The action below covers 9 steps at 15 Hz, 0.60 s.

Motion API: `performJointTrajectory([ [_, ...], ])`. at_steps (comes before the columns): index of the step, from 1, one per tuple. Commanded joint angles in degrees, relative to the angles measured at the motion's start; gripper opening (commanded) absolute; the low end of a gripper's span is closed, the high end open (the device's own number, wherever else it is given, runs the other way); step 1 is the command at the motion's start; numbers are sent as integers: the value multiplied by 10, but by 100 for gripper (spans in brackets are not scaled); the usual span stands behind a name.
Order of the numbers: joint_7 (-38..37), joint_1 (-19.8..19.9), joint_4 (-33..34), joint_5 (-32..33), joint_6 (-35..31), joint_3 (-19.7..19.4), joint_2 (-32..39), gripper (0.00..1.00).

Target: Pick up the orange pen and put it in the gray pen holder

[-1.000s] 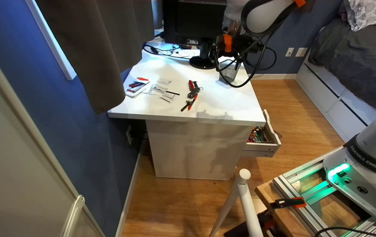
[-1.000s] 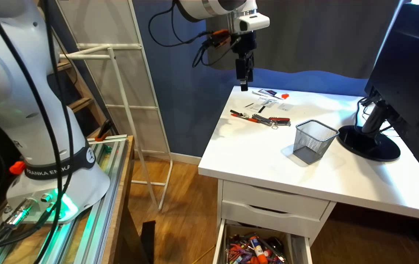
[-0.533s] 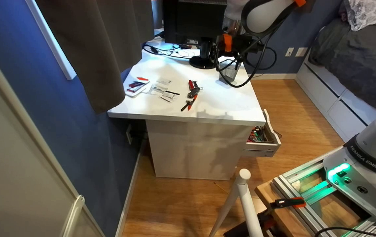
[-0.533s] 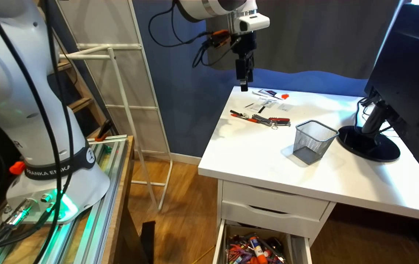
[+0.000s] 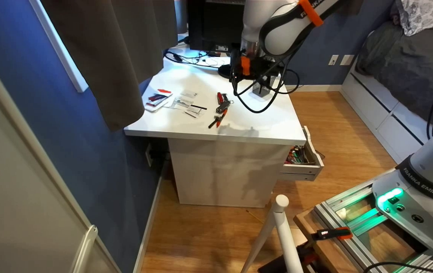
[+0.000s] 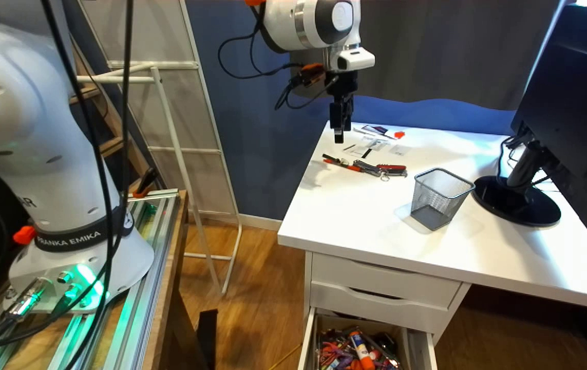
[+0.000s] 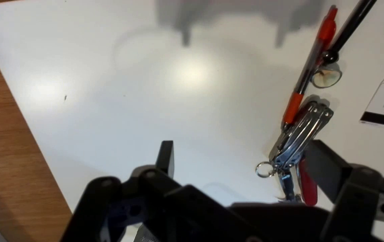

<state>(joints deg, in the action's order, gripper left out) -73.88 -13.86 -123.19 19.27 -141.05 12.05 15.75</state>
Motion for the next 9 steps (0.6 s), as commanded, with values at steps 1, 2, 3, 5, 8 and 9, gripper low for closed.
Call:
performJointTrajectory([
  [1,-10,-36,64,-16,-16,-29,80,100],
  [2,-6,-41,73,-22,-21,-34,95,100],
  [3,-3,-46,82,-30,-26,-38,109,100],
  [5,1,-52,97,-48,-36,-46,132,91],
  [8,11,-58,118,-75,-41,-52,162,59],
  [9,13,-61,127,-81,-42,-55,171,56],
])
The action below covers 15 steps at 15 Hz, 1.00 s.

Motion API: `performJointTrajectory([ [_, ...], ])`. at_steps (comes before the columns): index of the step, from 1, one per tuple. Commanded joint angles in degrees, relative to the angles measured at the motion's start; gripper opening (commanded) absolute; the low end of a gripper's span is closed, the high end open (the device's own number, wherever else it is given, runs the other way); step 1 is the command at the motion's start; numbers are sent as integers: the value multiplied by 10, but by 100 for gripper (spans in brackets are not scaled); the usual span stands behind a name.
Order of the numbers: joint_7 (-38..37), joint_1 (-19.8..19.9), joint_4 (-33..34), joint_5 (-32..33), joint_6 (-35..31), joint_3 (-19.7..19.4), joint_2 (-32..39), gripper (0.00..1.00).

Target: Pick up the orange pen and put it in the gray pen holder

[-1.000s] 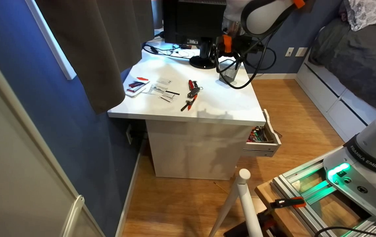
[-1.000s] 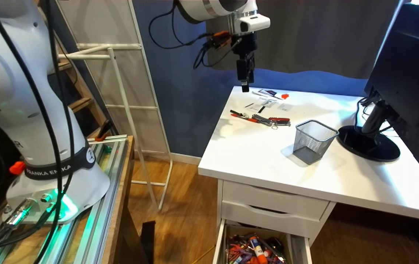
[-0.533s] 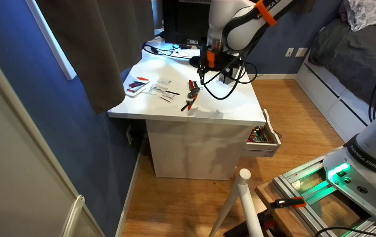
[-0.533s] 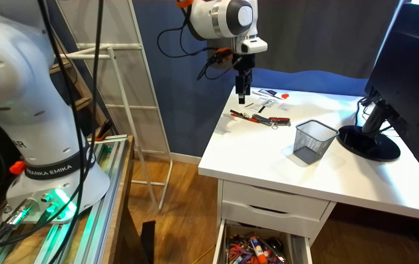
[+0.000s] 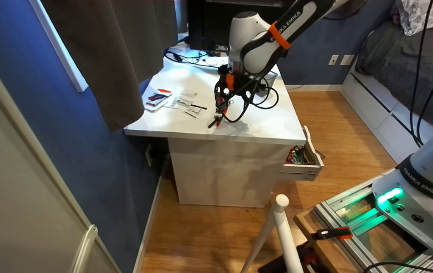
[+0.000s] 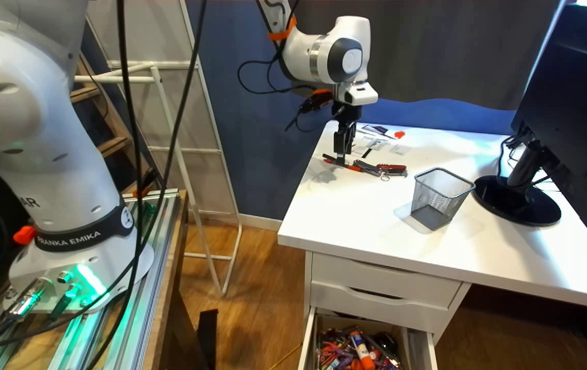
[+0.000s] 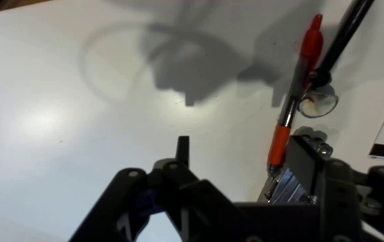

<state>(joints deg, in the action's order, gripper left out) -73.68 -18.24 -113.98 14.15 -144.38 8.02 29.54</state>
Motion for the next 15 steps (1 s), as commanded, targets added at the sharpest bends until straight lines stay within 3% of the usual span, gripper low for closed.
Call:
performJointTrajectory([
  [1,11,-20,40,-35,-10,-18,41,53],
  [3,11,-26,55,-44,-15,-22,55,47],
  [5,12,-32,70,-50,-16,-26,68,50],
  [8,11,-41,88,-52,-17,-35,84,43],
  [15,19,-48,121,-56,-11,-41,113,38],
])
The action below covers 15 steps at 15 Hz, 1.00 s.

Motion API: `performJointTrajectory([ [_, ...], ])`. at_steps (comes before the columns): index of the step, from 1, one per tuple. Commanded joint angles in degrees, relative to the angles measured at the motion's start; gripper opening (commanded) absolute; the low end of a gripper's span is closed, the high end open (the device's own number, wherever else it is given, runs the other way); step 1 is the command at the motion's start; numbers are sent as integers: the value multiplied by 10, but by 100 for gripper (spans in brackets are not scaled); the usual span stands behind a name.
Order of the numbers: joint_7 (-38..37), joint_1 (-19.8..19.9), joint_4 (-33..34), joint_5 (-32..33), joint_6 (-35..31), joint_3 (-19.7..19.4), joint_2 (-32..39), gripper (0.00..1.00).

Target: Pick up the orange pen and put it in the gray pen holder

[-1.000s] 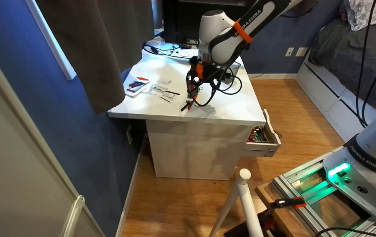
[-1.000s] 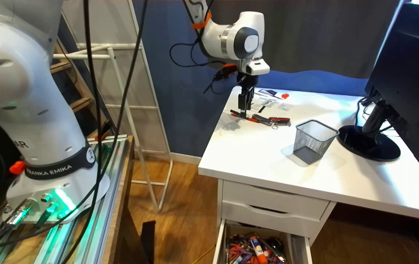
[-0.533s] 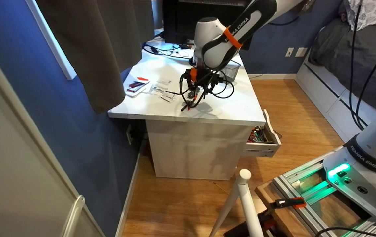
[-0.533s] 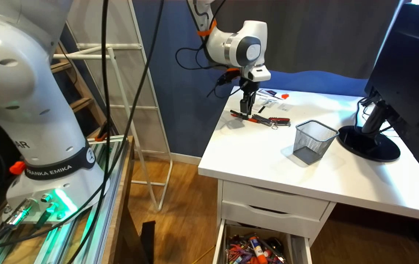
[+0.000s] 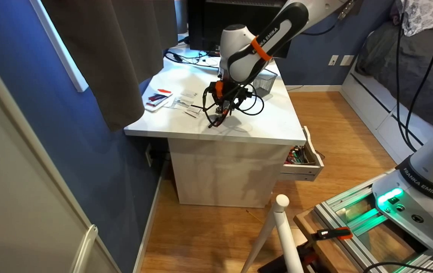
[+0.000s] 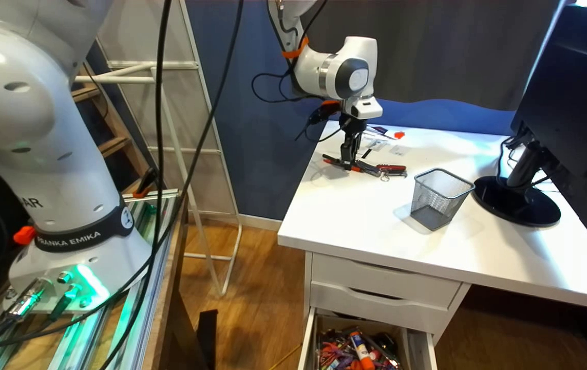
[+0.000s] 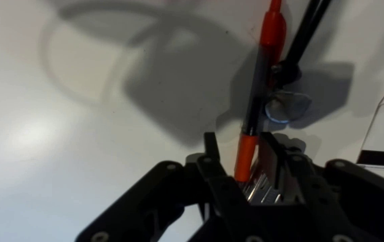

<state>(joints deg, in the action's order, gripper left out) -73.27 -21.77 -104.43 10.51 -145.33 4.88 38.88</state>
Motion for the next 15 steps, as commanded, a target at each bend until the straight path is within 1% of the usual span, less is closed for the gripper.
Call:
performJointTrajectory([
  [1,17,-14,29,-20,-4,-10,23,37],
  [4,22,-17,39,-21,-2,-11,33,40],
  [5,22,-19,42,-20,0,-13,35,38],
  [6,22,-20,43,-20,2,-14,36,33],
  [7,20,-21,43,-19,4,-18,35,14],
  [8,16,-23,42,-17,5,-22,34,12],
  [9,11,-25,41,-15,7,-28,30,5],
  [10,5,-27,35,-13,11,-36,23,1],
  [11,1,-28,30,-11,14,-43,17,0],
  [13,-9,-29,16,-10,27,-57,-6,3],
  [15,-28,-36,-2,1,42,-76,-40,3],
])
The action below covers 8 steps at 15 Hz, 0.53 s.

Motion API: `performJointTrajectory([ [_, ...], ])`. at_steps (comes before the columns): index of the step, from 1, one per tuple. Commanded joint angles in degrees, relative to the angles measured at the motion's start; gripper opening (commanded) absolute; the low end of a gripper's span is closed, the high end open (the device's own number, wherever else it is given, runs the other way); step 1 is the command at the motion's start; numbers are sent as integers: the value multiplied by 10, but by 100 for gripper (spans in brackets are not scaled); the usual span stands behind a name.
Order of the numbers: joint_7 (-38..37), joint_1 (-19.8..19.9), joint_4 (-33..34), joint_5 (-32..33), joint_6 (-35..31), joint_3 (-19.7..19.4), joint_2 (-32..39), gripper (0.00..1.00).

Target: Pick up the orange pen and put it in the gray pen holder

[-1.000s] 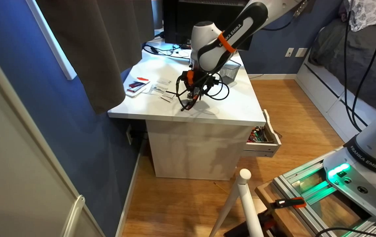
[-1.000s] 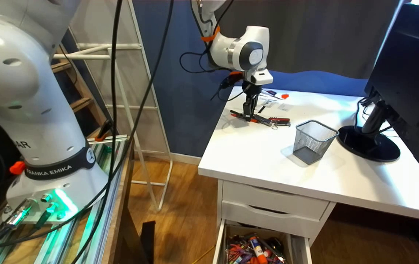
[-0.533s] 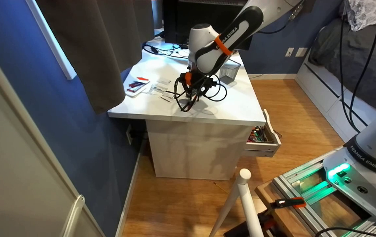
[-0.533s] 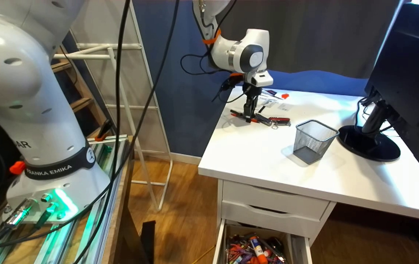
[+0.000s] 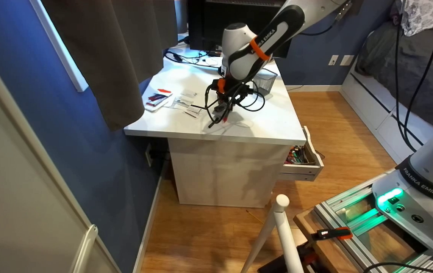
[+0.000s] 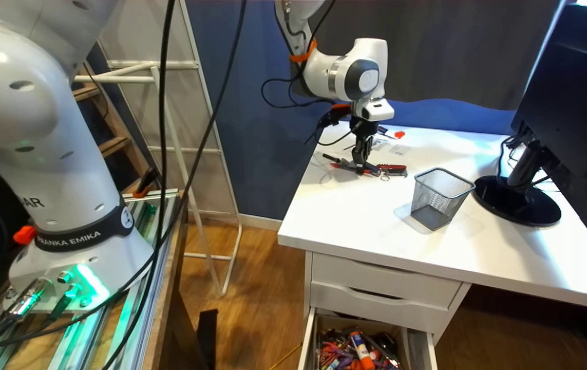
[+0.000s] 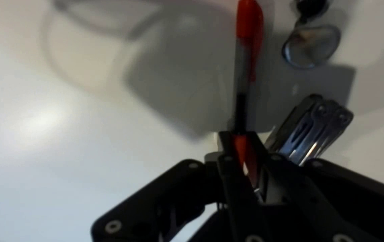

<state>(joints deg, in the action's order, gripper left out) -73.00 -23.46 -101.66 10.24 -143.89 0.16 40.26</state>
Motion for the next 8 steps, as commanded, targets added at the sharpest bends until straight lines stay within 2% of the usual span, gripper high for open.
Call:
performJointTrajectory([
  [1,-47,-24,-43,10,32,-39,-80,3],
  [4,-115,-48,-61,64,52,-76,-139,3],
  [6,-181,-64,-68,136,84,-101,-175,3],
  [8,-241,-63,-73,211,128,-104,-205,3],
])
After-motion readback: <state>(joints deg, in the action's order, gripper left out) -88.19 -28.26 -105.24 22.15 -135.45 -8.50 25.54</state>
